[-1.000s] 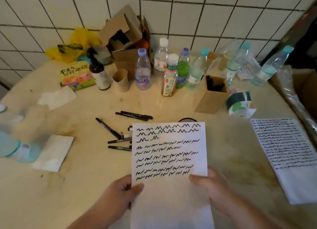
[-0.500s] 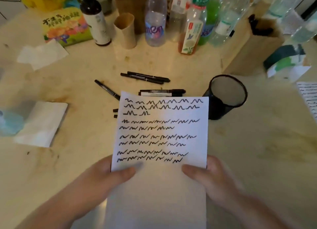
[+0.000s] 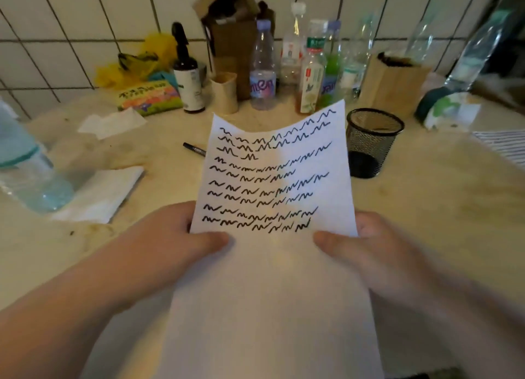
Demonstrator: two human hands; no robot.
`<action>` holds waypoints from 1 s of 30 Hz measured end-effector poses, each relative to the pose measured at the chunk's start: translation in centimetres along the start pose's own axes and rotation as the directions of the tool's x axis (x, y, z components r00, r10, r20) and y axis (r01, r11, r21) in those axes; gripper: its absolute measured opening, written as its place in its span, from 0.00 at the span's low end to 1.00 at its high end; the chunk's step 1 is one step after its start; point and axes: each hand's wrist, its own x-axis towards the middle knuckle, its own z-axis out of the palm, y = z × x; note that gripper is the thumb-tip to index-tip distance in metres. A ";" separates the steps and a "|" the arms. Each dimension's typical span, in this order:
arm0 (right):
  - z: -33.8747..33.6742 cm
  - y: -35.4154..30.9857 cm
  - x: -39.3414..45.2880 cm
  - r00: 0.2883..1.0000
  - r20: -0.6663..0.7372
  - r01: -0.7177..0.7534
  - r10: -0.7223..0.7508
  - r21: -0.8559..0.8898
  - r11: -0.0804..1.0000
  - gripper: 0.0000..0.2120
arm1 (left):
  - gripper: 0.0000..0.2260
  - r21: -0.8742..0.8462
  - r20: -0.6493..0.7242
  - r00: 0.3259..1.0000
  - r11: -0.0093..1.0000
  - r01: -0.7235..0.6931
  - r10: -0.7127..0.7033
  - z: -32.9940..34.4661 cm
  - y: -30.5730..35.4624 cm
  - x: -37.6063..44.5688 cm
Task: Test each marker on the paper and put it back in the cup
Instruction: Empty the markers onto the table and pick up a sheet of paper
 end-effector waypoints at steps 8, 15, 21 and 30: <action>-0.8 -2.5 4.2 0.997 -0.081 0.003 -0.009 -0.069 0.998 0.08 | 0.10 -0.315 -0.215 0.973 0.949 0.016 -0.088 -2.4 2.0 5.6; -2.4 -2.8 7.0 0.999 0.034 -0.022 0.025 -0.098 0.995 0.08 | 0.12 -0.107 -0.298 0.955 0.993 -0.039 0.006 -2.0 -0.3 9.2; -3.3 -2.1 7.1 0.999 0.014 -0.032 0.030 0.264 0.964 0.21 | 0.10 -0.047 -0.236 0.971 0.999 0.011 -0.022 -2.5 -1.7 9.1; -4.1 -0.1 7.3 0.997 -0.007 0.080 -0.082 -0.174 0.981 0.20 | 0.08 0.122 -0.167 0.984 0.990 0.077 -0.056 -3.4 -1.7 8.7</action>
